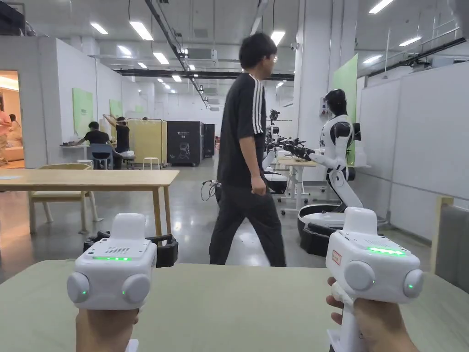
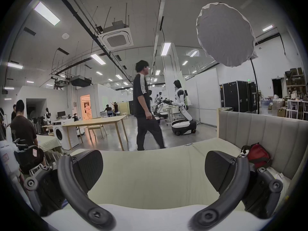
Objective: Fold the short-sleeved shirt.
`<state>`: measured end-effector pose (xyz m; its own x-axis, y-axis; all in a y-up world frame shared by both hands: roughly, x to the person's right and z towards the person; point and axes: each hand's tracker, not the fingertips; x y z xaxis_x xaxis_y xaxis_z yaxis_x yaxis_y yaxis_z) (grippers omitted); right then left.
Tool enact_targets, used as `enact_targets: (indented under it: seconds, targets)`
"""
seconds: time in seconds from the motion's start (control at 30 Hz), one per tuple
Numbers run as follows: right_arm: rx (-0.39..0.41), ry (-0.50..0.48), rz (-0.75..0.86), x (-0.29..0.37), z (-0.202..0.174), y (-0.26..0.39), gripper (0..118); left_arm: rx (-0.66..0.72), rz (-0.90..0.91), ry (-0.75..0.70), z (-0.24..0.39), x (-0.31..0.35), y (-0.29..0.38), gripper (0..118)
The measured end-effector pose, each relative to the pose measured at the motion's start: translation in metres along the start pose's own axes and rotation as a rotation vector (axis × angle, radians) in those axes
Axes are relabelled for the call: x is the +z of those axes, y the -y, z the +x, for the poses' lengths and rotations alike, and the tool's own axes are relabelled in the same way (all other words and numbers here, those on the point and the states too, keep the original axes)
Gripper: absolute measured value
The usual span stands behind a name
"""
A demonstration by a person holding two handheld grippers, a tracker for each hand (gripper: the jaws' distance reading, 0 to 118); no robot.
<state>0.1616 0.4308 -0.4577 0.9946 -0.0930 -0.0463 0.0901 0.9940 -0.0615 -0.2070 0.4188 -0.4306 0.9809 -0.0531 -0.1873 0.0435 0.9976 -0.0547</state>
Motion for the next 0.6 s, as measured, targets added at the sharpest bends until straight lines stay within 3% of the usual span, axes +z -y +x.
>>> enact_targets:
  seconds: [0.2, 0.3, 0.33, 0.4, 0.47, 0.5, 0.57, 0.6]
  targets:
    - [0.045, -0.028, -0.014, 0.0, -0.002, 0.001, 118, 0.098, -0.028, 0.059, -0.004, -0.003, 0.005, 118]
    - [-0.007, -0.021, 0.022, 0.001, 0.001, -0.003, 118, 0.227, -0.047, 0.058, -0.013, -0.008, 0.004, 118]
    - [0.012, -0.013, 0.027, 0.001, -0.001, -0.004, 118, 0.224, -0.048, 0.044, -0.015, -0.008, 0.004, 118]
    - [0.331, 0.047, 0.072, 0.0, -0.018, -0.004, 118, 0.047, -0.073, -0.019, -0.008, -0.012, 0.0, 118]
    - [0.757, 0.068, 0.109, -0.003, -0.036, 0.011, 118, -0.307, -0.048, -0.046, 0.014, -0.007, -0.004, 118]
    - [0.965, 0.074, 0.115, -0.005, -0.045, 0.023, 118, -0.527, -0.023, -0.065, 0.028, -0.003, -0.001, 118]
    - [1.495, 0.031, 0.074, -0.002, -0.061, 0.062, 118, -1.033, 0.053, -0.078, 0.056, 0.002, 0.025, 118]
    - [1.692, 0.011, 0.07, 0.0, -0.061, 0.081, 118, -1.273, 0.093, -0.055, 0.07, 0.015, 0.038, 118]
